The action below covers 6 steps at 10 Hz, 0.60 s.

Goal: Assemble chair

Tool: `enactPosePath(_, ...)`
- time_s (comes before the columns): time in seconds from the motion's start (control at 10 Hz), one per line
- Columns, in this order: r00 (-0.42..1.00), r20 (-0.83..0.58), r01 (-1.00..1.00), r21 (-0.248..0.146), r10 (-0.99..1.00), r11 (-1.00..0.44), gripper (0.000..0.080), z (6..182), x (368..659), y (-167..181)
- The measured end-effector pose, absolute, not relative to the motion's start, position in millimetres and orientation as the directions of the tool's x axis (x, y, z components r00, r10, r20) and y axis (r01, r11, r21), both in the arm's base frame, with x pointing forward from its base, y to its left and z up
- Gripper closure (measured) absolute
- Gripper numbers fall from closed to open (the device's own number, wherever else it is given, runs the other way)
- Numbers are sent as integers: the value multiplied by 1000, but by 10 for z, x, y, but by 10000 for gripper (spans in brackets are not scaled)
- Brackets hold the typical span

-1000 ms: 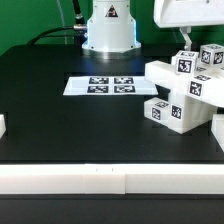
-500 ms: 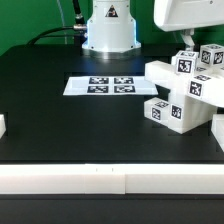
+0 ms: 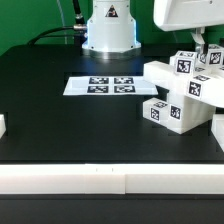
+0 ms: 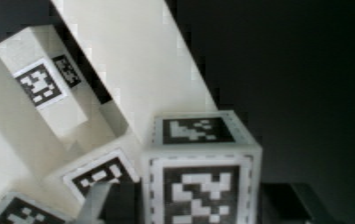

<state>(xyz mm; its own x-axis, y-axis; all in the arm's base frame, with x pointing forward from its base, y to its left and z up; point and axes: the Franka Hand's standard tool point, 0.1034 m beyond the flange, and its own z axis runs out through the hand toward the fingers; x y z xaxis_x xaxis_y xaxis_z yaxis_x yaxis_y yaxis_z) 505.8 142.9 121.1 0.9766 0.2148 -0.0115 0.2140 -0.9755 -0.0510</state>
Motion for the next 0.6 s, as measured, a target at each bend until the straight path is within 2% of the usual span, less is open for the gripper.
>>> enactPosePath(0.2,987,-14,159,-51,160,-986,514,1211,5057,1430)
enactPosePath(0.6,993,-27,-112,-47,-111,-993,512,1212,5058,1434)
